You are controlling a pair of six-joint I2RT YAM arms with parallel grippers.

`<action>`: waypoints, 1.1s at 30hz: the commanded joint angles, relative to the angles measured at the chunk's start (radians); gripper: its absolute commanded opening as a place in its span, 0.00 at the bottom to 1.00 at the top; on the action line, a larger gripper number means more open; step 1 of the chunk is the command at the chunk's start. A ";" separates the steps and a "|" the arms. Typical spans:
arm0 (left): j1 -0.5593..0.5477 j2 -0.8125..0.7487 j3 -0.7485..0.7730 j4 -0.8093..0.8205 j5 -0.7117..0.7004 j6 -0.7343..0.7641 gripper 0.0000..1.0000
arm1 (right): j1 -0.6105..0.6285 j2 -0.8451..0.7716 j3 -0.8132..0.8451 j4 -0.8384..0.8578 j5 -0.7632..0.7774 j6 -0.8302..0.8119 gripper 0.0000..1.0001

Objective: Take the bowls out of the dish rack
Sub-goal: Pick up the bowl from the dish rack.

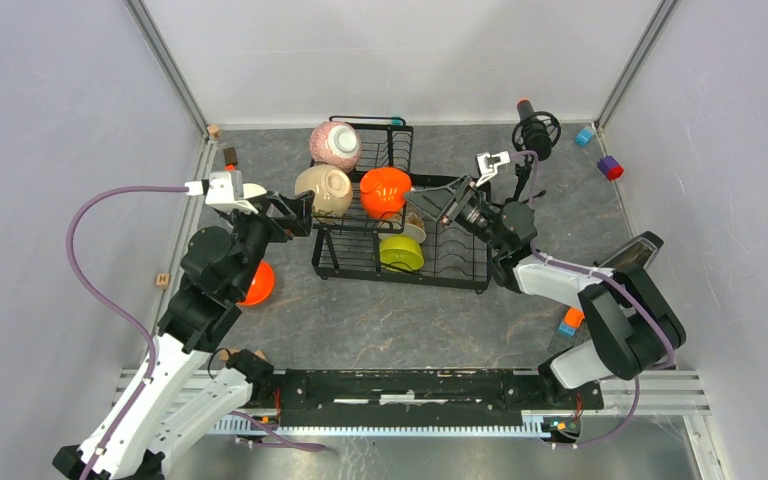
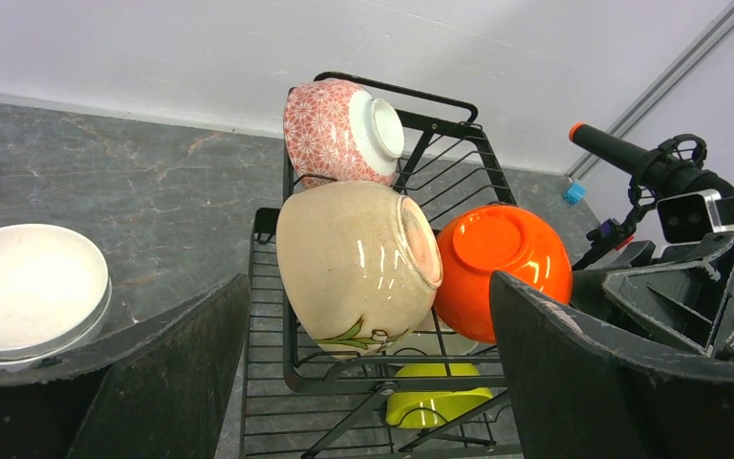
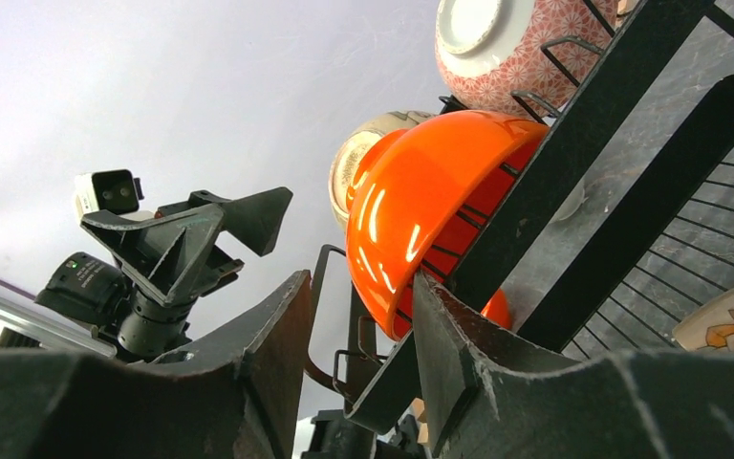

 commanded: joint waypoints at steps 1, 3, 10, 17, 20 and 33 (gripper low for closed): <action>-0.005 -0.004 0.012 0.029 0.010 0.051 1.00 | 0.005 0.028 0.050 0.087 -0.026 0.055 0.48; -0.006 -0.005 0.012 0.028 0.009 0.053 1.00 | 0.006 0.042 0.053 0.101 -0.028 0.076 0.48; -0.005 -0.005 0.012 0.028 0.006 0.053 1.00 | 0.005 0.072 0.079 0.096 -0.034 0.096 0.49; -0.006 -0.005 0.014 0.025 0.000 0.056 1.00 | 0.007 0.105 0.103 0.064 -0.047 0.099 0.45; -0.005 -0.003 0.014 0.026 -0.001 0.056 1.00 | 0.008 0.121 0.108 0.068 -0.056 0.105 0.41; -0.005 0.000 0.014 0.025 -0.003 0.057 1.00 | 0.019 0.185 0.155 0.180 -0.092 0.157 0.17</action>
